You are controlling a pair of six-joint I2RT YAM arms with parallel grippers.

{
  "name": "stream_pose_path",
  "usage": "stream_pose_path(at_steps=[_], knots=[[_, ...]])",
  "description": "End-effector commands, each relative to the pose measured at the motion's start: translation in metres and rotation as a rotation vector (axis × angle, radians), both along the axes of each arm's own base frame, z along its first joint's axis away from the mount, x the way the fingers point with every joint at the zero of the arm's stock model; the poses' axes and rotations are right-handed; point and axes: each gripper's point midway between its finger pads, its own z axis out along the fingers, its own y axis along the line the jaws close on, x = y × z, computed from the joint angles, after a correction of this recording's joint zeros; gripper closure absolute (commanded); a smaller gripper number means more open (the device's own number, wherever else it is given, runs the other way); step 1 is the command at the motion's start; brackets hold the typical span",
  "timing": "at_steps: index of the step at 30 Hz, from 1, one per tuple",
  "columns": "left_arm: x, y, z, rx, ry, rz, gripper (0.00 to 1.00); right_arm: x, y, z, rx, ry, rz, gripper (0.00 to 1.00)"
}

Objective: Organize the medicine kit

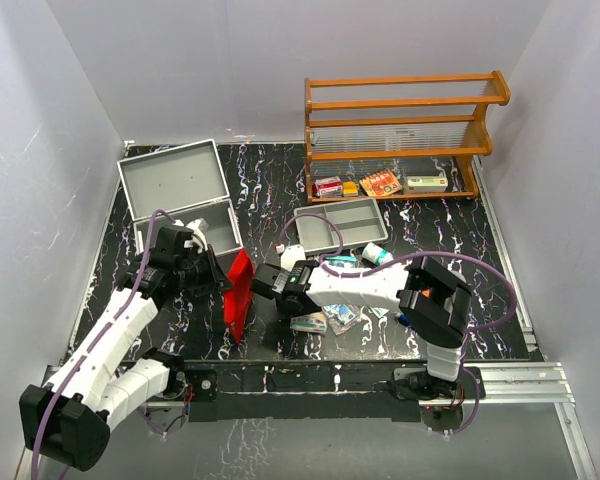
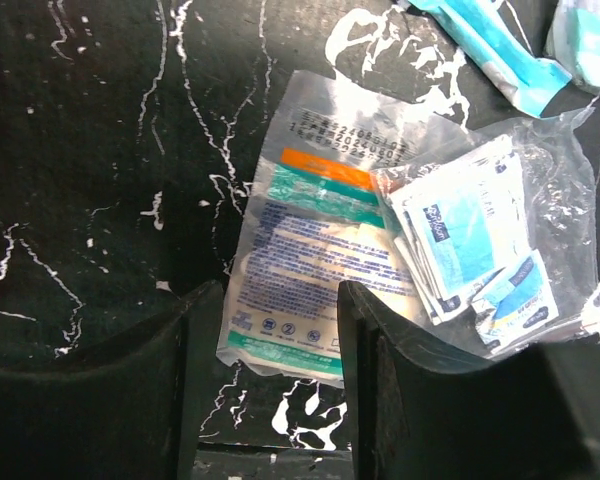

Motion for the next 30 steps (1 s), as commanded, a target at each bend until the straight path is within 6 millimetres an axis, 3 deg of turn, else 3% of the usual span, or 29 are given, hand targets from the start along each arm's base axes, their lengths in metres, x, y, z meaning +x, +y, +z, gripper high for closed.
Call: stream_pose_path(at_steps=[1,12,18,22,25,30], knots=[[-0.008,0.005,0.002,0.009,0.004,0.026,1.0,0.008,0.014,0.018,0.045,-0.065,0.014,0.53],[-0.009,0.003,0.004,-0.005,0.01,0.026,1.0,-0.002,0.011,-0.023,0.005,0.009,0.001,0.62],[-0.007,0.0,0.006,-0.019,0.007,0.021,1.0,-0.003,0.004,-0.031,-0.027,0.006,-0.01,0.84],[-0.006,-0.007,0.01,-0.045,-0.009,-0.027,1.0,0.002,0.015,-0.011,0.073,-0.04,-0.003,1.0],[-0.005,-0.011,0.013,-0.059,-0.021,-0.061,1.0,0.008,0.025,0.013,0.181,-0.091,0.009,1.0],[-0.004,-0.023,0.022,-0.11,-0.031,-0.12,1.0,0.011,0.041,0.068,0.422,-0.185,0.044,1.0]])
